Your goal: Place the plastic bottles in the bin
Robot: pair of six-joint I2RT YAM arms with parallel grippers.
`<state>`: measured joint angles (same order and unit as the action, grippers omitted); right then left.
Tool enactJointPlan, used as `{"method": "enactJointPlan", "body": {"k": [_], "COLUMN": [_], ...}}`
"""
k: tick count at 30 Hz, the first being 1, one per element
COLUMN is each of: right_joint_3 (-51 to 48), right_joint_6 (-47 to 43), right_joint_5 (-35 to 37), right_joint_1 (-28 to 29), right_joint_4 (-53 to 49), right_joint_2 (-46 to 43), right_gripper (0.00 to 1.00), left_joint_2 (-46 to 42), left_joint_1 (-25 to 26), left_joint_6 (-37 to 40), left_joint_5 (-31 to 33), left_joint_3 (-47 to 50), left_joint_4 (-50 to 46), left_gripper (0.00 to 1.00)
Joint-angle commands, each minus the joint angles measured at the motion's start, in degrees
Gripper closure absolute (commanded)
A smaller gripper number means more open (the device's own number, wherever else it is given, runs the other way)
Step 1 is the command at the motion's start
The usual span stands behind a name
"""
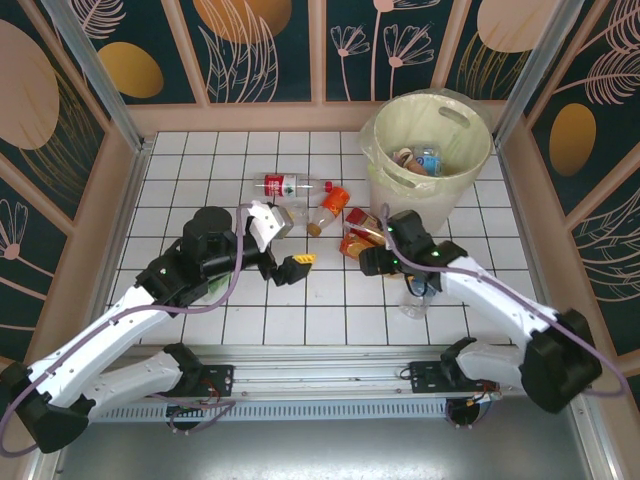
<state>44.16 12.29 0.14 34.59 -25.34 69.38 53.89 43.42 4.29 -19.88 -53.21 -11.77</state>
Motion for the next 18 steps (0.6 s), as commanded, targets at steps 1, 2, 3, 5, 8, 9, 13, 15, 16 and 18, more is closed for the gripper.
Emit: {"method": "enactJointPlan", "body": {"k": [1,2,3,5,8,9,13,15,16,18], "right_joint_3": [3.9,4.5,5.2,6.3,7.3,7.3,7.7,8.1,8.5,9.3], "right_joint_6": [-3.6,-4.0,-4.4,-5.4,-6.5,-7.0,-8.6,-9.4,-9.8,-10.5], "right_joint_5": [6.9,7.9,9.5,11.6,13.5,14.4,14.1,13.6,13.3,12.6], "right_joint_1": [2.1,2.6,3.2,4.0,4.3,4.3,4.3,4.5,4.6,5.1], "right_joint_4": [0.5,0.2,-0.2,-1.0,-2.5,-2.9,-3.7,-3.6,-3.6,-3.5], "right_joint_2": [5.9,7.5,9.0,11.3,13.6,14.3,16.0,16.8,17.3,18.1], "right_gripper": [0.20,0.20,0.20,0.20,0.19,0.19,0.19,0.19,0.19,0.20], "left_joint_2": [-0.4,-0.2,-0.1,0.1,0.0,0.0,0.1,0.2,0.2,0.3], "left_joint_1": [-0.1,-0.2,-0.2,-0.1,-0.2,-0.1,-0.1,-0.2,-0.2,-0.2], "left_joint_6": [-0.9,-1.0,-1.0,-0.9,-0.8,-0.7,-0.5,-0.4,-0.4,-0.4], "left_joint_5": [-2.9,-3.1,-3.1,-3.0,-2.7,-2.6,-2.4,-2.3,-2.3,-2.3], "left_joint_3": [0.7,0.8,0.8,0.7,0.7,0.7,0.6,0.6,0.7,0.5], "left_joint_4": [3.8,3.9,3.9,3.4,3.3,3.3,3.0,2.9,2.8,2.7], "left_gripper": [0.01,0.01,0.01,0.02,0.02,0.01,0.01,0.01,0.01,0.01]}}
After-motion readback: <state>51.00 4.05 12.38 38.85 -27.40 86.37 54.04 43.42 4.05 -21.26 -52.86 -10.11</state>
